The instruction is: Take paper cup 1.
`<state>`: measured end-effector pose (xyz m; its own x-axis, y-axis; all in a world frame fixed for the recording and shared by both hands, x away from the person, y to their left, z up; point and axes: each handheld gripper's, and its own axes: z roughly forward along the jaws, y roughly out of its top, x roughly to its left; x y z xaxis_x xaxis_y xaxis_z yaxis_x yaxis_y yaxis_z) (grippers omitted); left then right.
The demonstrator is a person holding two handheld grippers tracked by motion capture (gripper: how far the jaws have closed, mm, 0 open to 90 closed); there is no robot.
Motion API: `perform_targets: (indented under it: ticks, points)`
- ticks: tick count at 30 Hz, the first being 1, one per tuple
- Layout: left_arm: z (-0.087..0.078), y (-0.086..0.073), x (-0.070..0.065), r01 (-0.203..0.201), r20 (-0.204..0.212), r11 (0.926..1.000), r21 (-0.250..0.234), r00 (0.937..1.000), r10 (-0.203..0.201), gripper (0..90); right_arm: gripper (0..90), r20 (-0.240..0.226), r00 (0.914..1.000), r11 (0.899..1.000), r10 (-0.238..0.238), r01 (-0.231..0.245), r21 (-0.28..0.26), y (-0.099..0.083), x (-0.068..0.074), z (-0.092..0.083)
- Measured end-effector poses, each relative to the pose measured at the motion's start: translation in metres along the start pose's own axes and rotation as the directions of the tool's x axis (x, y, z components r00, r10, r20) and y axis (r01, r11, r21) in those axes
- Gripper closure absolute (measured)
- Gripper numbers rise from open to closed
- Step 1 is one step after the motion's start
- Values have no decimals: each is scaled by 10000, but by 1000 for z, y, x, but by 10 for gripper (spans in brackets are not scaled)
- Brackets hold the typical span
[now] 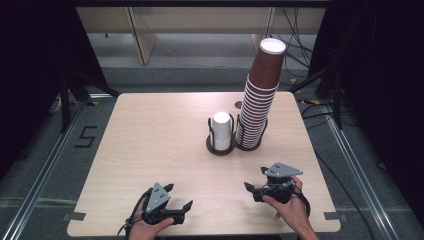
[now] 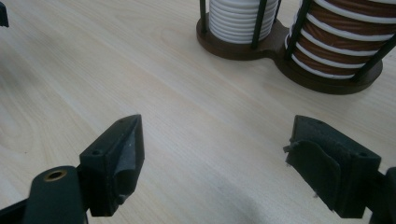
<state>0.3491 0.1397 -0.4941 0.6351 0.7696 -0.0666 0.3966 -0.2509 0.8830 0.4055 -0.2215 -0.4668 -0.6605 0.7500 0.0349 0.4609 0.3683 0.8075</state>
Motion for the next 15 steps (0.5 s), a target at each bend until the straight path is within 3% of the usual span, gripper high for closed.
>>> perform_targets:
  ticks: [3,6,7,11,13,14,15]
  points:
    - [0,0,0,3,-91,10000,-16,10000,-3,148,196,-1,9999,9999,-168,168,-29,1,-1,1]
    - [0,0,1,13,-131,10000,11,9999,-13,148,196,15,10000,9999,90,-90,64,2,0,0]
    - [-1,0,1,22,-131,10000,32,9999,-22,148,199,36,9999,9999,-144,144,-95,5,-1,0]
    - [1,0,1,27,-97,10000,1,9999,-27,148,205,-105,9999,9999,84,-85,-111,11,1,-1]
    - [1,0,1,36,-97,10000,8,9999,-36,148,205,-30,9999,9994,-166,165,-310,16,-1,0]
    - [1,0,2,32,-84,10000,31,10000,-31,148,205,-26,10000,9997,8,-8,-255,18,0,-1]
    - [1,0,2,68,-73,10000,-6,10000,-68,148,209,-27,9997,9989,-262,261,-389,24,-3,0]
